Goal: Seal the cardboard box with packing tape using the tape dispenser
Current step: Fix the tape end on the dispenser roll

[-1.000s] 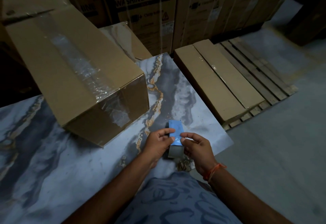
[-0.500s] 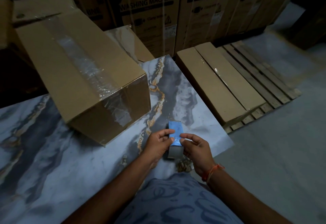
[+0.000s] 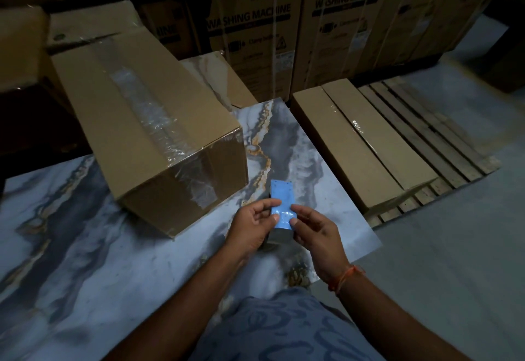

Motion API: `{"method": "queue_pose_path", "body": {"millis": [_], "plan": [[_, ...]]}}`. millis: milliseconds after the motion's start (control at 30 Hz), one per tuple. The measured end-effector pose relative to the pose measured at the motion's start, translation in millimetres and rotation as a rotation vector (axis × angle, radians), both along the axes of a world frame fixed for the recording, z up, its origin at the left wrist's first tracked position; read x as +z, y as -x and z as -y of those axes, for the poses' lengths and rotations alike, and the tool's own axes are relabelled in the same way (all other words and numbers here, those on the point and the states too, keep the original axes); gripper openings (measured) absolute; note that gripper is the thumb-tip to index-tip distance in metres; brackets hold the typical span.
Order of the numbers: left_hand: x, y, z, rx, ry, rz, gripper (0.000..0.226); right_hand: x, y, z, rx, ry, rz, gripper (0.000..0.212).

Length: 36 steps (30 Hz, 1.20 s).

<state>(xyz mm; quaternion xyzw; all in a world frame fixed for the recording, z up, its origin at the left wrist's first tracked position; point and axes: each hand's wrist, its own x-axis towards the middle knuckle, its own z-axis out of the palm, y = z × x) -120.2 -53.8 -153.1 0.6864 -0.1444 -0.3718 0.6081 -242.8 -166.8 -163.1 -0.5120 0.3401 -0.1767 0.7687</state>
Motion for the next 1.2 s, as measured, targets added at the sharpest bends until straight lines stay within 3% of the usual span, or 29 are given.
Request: {"method": "queue_pose_path", "body": {"millis": [167,333,567,733,833,1067,1200], "plan": [[5.5,-10.5,3.1,-0.08,-0.111,0.229,0.035,-3.9,-1.9,8.1,0.015,0.079,-0.016,0.031],[6.7,-7.8,13.9,-0.216,-0.367,0.739,0.04,-10.3,9.7,16.5,-0.02,0.265,-0.099,0.038],[-39.3,5.0,27.4,-0.506,-0.581,1.0,0.047,-19.0,27.2,29.8,-0.018,0.356,-0.171,0.034],[-55.7,30.0,24.5,-0.523,-0.656,1.091,0.037,-20.8,33.5,47.5,0.066,0.423,-0.2,0.033],[-63.9,34.9,25.3,-0.415,-0.676,1.012,0.02,-24.7,36.2,59.4,0.147,0.445,-0.21,0.032],[-53.3,43.9,21.9,-0.476,-0.73,1.02,0.035,-37.5,33.4,77.3,0.359,0.581,-0.211,0.033],[-41.1,54.0,2.6,-0.253,-0.62,1.057,0.029,-32.2,33.9,78.4,0.381,0.718,-0.182,0.034]]}}
